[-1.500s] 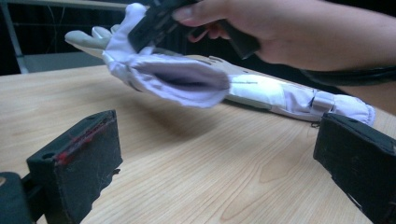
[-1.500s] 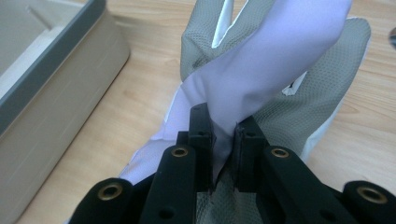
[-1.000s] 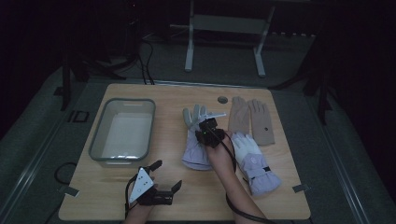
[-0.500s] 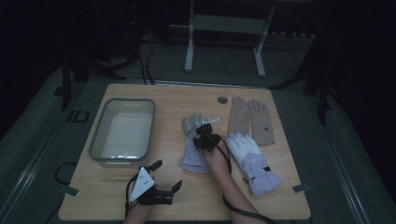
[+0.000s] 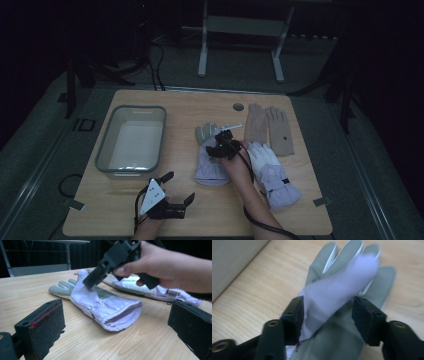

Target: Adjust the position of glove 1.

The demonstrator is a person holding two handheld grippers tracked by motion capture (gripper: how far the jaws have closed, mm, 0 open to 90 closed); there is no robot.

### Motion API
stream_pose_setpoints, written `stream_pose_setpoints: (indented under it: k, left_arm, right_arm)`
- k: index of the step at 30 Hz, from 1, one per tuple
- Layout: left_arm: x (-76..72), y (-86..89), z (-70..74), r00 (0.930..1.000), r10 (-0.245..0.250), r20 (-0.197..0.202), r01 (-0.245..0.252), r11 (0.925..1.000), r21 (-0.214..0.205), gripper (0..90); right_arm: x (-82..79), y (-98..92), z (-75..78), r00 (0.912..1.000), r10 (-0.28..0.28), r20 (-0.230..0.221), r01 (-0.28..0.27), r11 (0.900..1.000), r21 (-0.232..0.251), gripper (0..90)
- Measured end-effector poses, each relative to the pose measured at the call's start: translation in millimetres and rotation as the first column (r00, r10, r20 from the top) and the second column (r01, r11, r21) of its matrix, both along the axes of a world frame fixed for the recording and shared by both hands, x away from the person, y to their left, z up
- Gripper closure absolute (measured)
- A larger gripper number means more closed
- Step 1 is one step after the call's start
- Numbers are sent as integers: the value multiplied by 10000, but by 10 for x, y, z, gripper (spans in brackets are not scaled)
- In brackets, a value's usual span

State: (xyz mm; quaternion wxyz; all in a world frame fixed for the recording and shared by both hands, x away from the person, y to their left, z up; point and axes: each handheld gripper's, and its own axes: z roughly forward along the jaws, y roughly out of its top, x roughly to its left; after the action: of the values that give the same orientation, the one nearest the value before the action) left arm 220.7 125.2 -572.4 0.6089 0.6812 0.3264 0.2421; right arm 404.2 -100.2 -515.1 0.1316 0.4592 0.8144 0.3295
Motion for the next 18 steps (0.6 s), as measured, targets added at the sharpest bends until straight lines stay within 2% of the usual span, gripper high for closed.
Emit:
stream_pose_setpoints:
  k: [3,6,7,8,10,12,15,18]
  left_arm:
    - [2,-3,-4,10000,2,-34,-2,10000,-12,11]
    - [9,-6,-9,10000,18,-44,-18,10000,52,11]
    - [9,-6,-10,10000,29,-40,-29,10000,73,11]
    - [9,-7,-10,10000,23,-41,-23,10000,59,11]
    - [9,-7,-10,10000,25,-32,-25,10000,71,11]
    - [11,-7,-11,10000,21,-41,-21,10000,65,11]
    - [11,-9,-10,10000,18,-35,-18,10000,77,11]
    - [16,-12,-13,10000,6,-57,-6,10000,81,12]
  right_arm:
    - [-7,-67,92,10000,-95,-4,95,9991,417,329]
    - [-13,-123,164,9997,-24,250,16,9994,334,162]
    - [-12,-143,185,9996,125,252,-136,9990,428,140]
    - [-12,-165,204,9994,138,333,-155,9987,496,145]
    - [-13,-206,239,9990,273,360,-282,9993,236,145]
    - [-18,-260,272,9985,385,377,-397,9987,329,142]
    - [-44,-339,327,9973,445,578,-453,9989,119,143]
    - [-69,-422,385,9967,372,722,-392,9989,260,146]
